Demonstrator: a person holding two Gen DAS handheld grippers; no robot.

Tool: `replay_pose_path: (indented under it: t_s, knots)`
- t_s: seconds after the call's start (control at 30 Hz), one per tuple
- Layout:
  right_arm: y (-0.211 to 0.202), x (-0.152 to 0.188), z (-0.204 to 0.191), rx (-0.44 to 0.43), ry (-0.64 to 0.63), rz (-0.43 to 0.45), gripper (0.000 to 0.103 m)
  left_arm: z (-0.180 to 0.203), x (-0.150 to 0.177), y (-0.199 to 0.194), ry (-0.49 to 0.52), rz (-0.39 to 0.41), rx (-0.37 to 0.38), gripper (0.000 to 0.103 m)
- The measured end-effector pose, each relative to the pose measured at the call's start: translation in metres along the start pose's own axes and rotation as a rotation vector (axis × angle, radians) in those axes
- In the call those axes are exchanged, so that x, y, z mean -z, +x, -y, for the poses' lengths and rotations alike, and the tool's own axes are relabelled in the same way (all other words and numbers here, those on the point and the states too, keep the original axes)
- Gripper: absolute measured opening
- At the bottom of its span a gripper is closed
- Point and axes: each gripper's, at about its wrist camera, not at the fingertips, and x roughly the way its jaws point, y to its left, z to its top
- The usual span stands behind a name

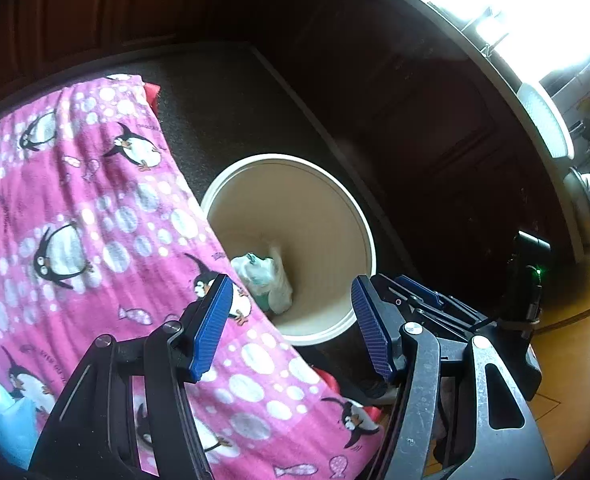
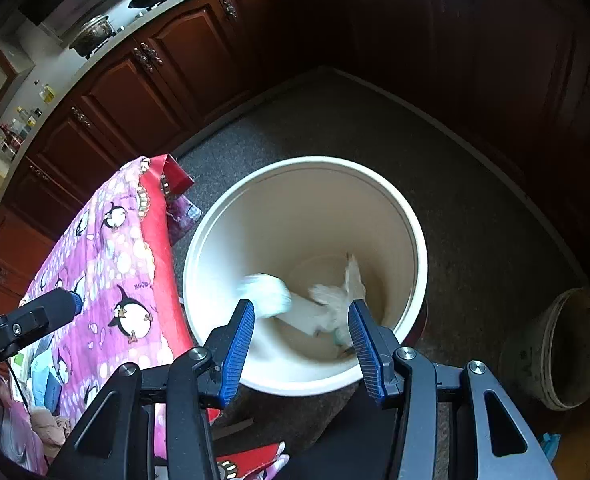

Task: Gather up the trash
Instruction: 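Carry bag and tissue to the white bucket and open both tools, then return both tools to the table and reach toward remaining trash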

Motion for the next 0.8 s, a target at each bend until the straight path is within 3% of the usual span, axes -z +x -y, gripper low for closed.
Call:
replay_pose_path:
  t_s: [0.6,0.8]
  knots:
    - [-0.018,0.004,-0.050,-0.060,-0.085,0.021,0.049,-0.013,0.019,-0.065,0.022,0.096,-0.111,0.060]
    - [-0.032,0.008,-0.078,-0.102,-0.134,0.041,0.060,-0.019,0.033,-0.091,0.022,0.124,-0.140,0.060]
